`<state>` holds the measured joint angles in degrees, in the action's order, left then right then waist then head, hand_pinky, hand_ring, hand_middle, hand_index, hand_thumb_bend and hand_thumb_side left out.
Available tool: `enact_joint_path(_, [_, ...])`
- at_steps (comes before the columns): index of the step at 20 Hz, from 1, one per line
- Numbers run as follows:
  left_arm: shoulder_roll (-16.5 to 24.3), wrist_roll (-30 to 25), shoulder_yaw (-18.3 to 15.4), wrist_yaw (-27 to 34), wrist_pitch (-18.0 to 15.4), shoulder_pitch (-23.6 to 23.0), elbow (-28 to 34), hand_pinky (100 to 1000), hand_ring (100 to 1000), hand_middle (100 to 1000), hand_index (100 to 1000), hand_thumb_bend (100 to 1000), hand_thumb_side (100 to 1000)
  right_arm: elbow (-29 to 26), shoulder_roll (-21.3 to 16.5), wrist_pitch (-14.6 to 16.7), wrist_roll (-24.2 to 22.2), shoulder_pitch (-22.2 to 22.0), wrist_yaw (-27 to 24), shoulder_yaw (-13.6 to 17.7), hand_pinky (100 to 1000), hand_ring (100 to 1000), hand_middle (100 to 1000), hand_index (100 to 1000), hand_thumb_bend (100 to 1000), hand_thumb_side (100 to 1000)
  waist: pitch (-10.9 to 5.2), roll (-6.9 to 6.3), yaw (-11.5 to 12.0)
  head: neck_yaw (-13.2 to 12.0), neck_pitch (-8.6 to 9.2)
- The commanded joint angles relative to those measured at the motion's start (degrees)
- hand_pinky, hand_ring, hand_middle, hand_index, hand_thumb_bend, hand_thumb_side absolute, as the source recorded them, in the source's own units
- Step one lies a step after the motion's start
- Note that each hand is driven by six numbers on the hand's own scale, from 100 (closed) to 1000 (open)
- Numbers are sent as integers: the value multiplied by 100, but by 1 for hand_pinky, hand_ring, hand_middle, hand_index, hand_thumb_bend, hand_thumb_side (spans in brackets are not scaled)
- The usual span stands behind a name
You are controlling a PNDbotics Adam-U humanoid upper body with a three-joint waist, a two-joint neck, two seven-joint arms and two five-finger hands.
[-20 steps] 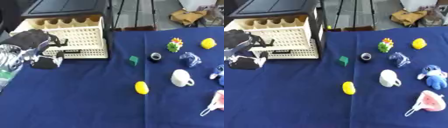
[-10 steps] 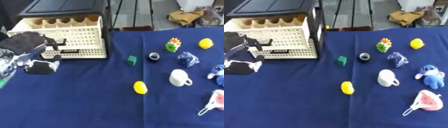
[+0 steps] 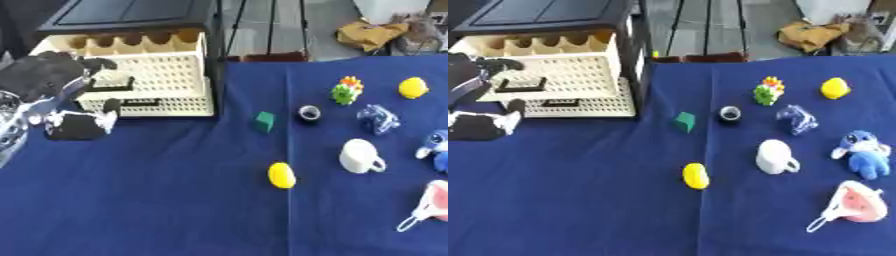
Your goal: Pick up objects from table and place into drawer.
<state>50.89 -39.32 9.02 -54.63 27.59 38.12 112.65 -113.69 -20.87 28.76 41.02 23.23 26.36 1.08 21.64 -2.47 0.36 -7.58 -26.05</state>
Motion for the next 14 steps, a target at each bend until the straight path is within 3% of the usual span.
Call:
enact_joint_path(1, [97,-34,-125,-87,120,154,18,100,100,130,939,100,453,-90,-56,95,104,73,1,28,540,574,678,697,100,967,-86,-6,-8,-42,55])
enact_joint_path(14, [-52,-367,74,-118,-133,278,-1029,100,100,129,858,100,435,-90,-31,69,108,99,-65,24,543,573,678,697,100,974,-13,-12,-66,-68,89])
